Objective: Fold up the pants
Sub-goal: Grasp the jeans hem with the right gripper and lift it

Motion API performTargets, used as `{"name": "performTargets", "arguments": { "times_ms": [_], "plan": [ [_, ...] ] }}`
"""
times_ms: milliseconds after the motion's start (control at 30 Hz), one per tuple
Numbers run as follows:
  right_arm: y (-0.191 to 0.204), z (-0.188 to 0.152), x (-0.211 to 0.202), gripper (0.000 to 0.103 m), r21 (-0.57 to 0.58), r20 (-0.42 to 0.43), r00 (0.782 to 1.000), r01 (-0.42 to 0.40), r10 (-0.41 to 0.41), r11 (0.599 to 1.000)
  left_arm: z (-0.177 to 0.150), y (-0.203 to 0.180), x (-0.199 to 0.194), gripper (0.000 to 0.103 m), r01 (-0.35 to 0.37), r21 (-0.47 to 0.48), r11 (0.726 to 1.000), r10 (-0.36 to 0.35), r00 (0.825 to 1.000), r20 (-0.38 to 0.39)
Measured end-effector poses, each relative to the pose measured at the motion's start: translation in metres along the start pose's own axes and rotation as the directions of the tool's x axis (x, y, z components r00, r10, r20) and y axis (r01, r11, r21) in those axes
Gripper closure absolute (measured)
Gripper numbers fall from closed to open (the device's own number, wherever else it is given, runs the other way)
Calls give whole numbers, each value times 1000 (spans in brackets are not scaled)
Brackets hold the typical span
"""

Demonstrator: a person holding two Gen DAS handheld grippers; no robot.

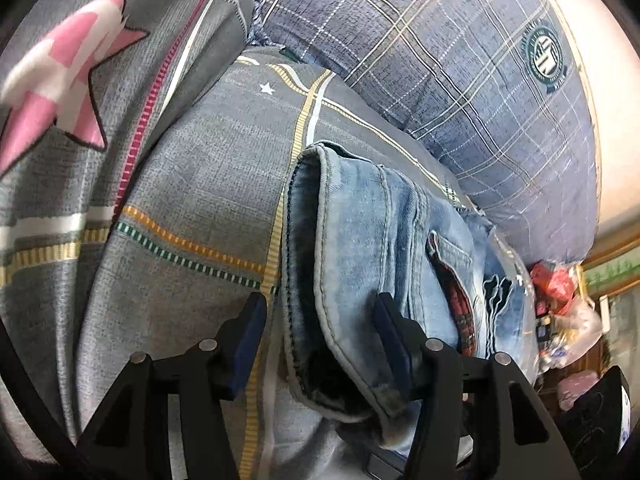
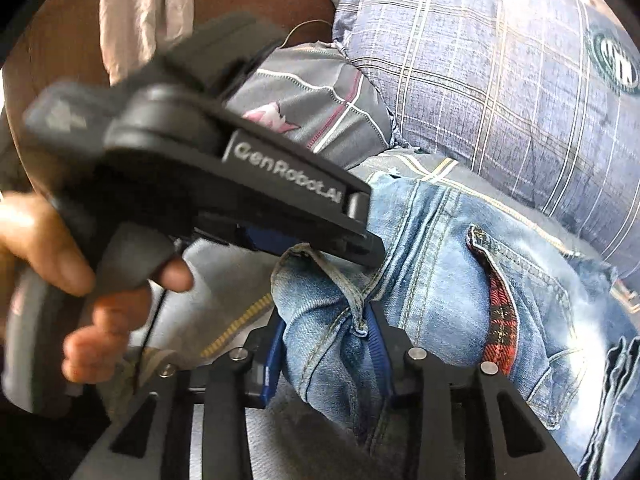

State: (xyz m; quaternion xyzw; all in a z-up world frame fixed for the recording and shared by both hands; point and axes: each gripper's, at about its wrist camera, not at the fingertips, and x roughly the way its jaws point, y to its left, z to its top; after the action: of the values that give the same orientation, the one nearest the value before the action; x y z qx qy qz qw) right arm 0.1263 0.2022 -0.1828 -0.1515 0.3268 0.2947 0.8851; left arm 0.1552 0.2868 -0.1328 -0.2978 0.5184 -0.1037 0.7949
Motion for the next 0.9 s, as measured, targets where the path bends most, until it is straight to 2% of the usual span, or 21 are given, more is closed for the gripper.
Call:
{"name": "performTargets", "arguments": {
  "times_ms": [133, 333, 367, 400, 467, 567, 700, 733, 800, 900],
  "plan": [
    [-8, 3, -6, 67, 35, 15, 999, -31, 30, 999, 5, -1, 4, 46, 21, -26, 999, -21, 1000, 7],
    [-10, 0, -9, 68, 33, -1, 999, -35, 35, 999, 7, -5, 8, 46, -4, -13, 1000, 4, 1000, 9],
    [-10, 1, -7, 65, 23, -18, 999, -37, 38, 999, 8, -5, 7, 46, -8, -9, 1000, 8, 1000, 9],
    [-9, 0, -6, 53, 17, -12, 999, -36, 36, 999, 8, -5, 6, 46, -18, -6, 1000, 18, 1000, 13],
    [-2, -4, -4, 40, -15, -3, 999, -35, 35, 999, 9, 0, 3, 46, -30, -9, 1000, 30, 999, 19],
    [8, -8, 0, 37, -69, -1, 1000, -1, 1, 998, 9, 5, 3, 46, -10, -23, 1000, 11, 1000, 14],
    [22, -12, 11, 37, -116, -1, 998, 63, -63, 991, 7, -2, 5, 46, -43, 20, 999, 43, 999, 10],
    [28, -15, 17, 38, -164, -5, 994, 106, -109, 981, 7, -4, 6, 46, -51, 31, 998, 50, 999, 9],
    [41, -16, 22, 45, -221, 0, 986, 164, -169, 961, 7, -5, 6, 46, -53, 39, 998, 52, 999, 9],
    [45, -12, 20, 60, -226, -5, 983, 180, -186, 957, 7, -1, 4, 46, -33, 25, 999, 32, 999, 7]
  ]
}}
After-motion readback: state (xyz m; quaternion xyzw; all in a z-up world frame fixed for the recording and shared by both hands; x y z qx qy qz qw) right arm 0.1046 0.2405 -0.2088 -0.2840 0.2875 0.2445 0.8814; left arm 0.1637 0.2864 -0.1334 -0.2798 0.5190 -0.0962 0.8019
